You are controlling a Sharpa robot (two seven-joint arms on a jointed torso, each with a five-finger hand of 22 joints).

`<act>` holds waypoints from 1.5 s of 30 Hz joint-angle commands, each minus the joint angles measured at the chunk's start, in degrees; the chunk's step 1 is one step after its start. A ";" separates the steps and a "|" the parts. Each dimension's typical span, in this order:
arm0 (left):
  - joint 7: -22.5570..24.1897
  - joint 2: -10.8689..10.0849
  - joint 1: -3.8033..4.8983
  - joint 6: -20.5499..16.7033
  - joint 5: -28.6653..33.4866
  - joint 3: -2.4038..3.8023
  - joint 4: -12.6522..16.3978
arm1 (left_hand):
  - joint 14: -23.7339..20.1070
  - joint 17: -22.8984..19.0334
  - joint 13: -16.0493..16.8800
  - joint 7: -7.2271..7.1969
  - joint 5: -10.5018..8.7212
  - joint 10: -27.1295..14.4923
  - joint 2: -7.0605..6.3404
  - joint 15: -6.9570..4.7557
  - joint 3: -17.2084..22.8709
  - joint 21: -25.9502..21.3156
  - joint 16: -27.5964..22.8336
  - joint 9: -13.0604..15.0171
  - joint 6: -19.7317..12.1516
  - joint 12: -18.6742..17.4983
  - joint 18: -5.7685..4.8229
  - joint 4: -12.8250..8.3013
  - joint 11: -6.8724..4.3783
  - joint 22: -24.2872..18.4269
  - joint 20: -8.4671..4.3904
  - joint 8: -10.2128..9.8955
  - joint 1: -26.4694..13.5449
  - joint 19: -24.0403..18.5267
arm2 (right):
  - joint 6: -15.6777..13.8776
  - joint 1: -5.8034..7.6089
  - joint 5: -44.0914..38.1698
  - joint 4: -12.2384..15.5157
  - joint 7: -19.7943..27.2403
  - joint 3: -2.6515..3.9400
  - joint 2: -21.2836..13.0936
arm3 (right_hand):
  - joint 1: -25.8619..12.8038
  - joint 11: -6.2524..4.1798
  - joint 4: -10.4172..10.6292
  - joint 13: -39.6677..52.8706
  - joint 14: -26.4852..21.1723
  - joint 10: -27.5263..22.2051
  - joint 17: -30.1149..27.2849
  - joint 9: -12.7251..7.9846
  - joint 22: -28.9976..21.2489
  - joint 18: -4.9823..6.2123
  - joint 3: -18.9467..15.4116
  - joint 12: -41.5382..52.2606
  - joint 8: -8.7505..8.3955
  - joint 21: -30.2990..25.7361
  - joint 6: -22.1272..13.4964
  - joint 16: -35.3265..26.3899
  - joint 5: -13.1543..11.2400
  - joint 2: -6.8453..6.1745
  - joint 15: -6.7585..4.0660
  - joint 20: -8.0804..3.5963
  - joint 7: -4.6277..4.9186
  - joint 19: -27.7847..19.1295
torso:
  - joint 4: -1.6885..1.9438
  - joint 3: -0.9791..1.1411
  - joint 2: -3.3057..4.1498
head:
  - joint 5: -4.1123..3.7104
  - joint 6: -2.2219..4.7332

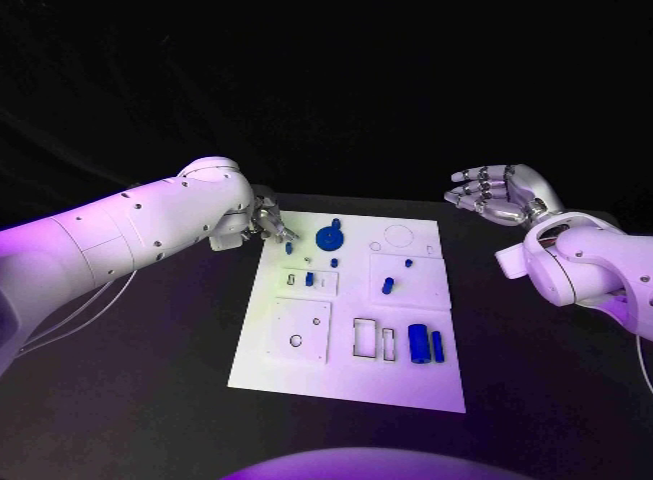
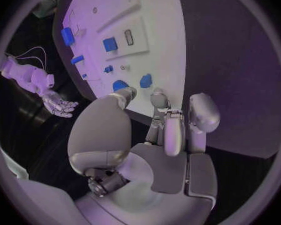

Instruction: Assemble the parts on the task board

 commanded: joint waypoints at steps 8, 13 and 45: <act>0.04 0.38 -0.01 2.83 0.79 -0.13 -0.07 | 3.97 7.02 0.18 -0.33 -0.17 0.50 1.18 0.06 -0.15 0.36 0.19 -0.45 1.16 0.49 -0.05 -0.23 -0.35 0.32 0.14 0.54 1.52 0.30 | 0.81 -0.02 -0.19 0.00 0.56 0.01 0.10 | -0.31 -0.04 -0.02 -0.03 -0.30 -0.23 -0.08 -0.06 -0.08 0.03 -0.45 0.10 -0.14 -0.36 -0.18 -0.28 0.19 0.32 -0.13 0.01 5.16 -0.32 | -0.01 -0.02 0.06 | 0.18 -0.06; 0.04 0.56 -0.04 2.99 0.99 -0.19 -0.15 | 3.96 6.97 0.30 -0.41 -0.16 0.61 1.38 0.01 -0.08 0.42 0.17 -0.55 1.37 0.57 -0.07 -0.26 -0.41 0.43 0.11 0.62 2.06 0.34 | 0.82 -0.02 -0.19 -0.01 0.57 0.01 0.13 | -0.34 -0.04 0.02 -0.03 -0.28 -0.23 -0.10 -0.07 -0.10 0.03 -0.51 0.12 -0.14 -0.38 -0.16 -0.30 0.25 0.37 -0.13 0.01 5.16 -0.31 | 0.00 -0.07 0.09 | 0.13 -0.10; 0.79 -0.13 -0.15 -0.54 6.51 -0.30 0.36 | 3.89 6.59 0.05 -0.73 -1.27 1.41 5.98 -0.33 16.04 0.64 0.10 0.74 -0.08 0.12 -0.11 -6.58 -0.83 0.84 -0.12 4.22 14.40 0.21 | 0.95 -0.02 -0.19 -0.26 0.47 0.01 0.26 | -0.38 -0.06 0.12 -0.02 -0.20 -0.20 -0.15 -0.09 -0.15 0.04 -0.57 0.17 -0.10 -0.41 -0.08 -0.32 0.37 0.56 -0.15 0.01 5.14 -0.29 | -0.03 0.05 -0.06 | 0.01 -0.35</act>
